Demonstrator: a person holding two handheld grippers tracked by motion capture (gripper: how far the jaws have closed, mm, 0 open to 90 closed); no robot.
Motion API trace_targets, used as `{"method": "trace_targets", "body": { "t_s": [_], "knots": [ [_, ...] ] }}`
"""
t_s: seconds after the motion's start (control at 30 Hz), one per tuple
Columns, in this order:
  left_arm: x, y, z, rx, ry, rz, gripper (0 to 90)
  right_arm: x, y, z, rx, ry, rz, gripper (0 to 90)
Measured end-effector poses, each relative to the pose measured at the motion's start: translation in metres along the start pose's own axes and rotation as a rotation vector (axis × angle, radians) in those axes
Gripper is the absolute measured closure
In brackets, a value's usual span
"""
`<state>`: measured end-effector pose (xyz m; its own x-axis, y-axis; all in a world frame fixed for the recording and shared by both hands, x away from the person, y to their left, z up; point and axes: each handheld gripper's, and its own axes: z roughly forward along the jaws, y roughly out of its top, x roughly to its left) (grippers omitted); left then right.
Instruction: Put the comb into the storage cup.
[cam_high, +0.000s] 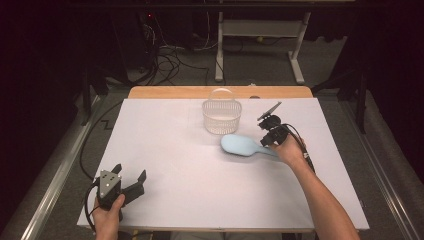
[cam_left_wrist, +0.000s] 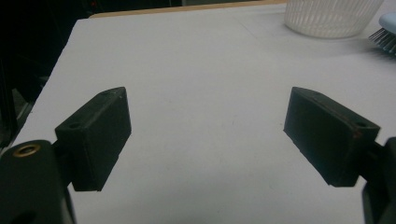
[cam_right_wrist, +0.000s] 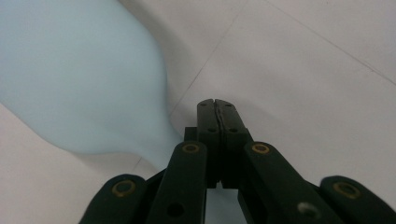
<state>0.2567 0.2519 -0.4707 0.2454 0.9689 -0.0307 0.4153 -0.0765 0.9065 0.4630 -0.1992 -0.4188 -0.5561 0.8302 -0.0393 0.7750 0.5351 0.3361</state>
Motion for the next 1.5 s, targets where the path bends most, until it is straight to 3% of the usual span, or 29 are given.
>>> {"method": "trace_targets", "body": {
  "t_s": [1.5],
  "knots": [
    [-0.002, 0.0, 0.0, 0.003, 0.0, 0.008, 15.6, 0.01, -0.027, -0.007, -0.016, 0.031, -0.041, 90.0]
  ]
}}
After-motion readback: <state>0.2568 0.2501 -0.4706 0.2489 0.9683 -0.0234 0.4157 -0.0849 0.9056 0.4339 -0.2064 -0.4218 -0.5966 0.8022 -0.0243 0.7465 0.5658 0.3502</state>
